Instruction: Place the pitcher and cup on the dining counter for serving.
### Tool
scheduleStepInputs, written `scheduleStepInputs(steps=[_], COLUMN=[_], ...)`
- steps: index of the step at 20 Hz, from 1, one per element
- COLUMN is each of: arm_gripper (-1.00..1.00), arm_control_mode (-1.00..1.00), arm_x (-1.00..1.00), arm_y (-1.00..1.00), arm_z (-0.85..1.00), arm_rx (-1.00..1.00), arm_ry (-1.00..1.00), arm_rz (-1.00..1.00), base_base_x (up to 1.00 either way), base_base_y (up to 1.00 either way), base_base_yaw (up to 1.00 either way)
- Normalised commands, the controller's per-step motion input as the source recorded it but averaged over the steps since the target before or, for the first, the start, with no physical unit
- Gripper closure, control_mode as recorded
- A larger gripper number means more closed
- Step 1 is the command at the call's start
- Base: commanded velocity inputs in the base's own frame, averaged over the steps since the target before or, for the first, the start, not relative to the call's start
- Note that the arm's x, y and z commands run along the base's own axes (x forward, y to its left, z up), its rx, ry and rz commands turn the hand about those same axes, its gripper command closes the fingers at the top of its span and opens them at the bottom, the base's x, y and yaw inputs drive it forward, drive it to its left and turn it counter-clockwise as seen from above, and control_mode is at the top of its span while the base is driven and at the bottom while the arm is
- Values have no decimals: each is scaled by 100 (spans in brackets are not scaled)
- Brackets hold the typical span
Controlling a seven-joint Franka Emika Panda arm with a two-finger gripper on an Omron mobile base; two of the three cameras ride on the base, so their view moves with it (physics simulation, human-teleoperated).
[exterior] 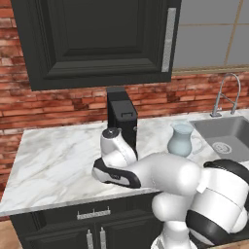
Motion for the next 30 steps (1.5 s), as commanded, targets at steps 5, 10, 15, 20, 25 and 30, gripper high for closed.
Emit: scheduleStepInputs(steps=[5,10,15,20,25,30], arm_gripper=[100,100,100,100,100,100], arm_control_mode=[-100,-100,-100,-100,-100,-100], arm_x=[-8,-32,-49,-45,-61,-72], arm_y=[0,-4,-14,-42,-73,-83], arm_z=[8,46,90,100,100,79], arm_rx=[0,-2,-4,-1,0,5], arm_ry=[-12,-20,-26,-14,-9,-7], arm_rz=[0,0,0,4,8,11], base_base_x=[0,0,0,0,0,0], base_base_y=[0,0,0,0,0,0], base_base_yaw=[0,0,0,0,0,0])
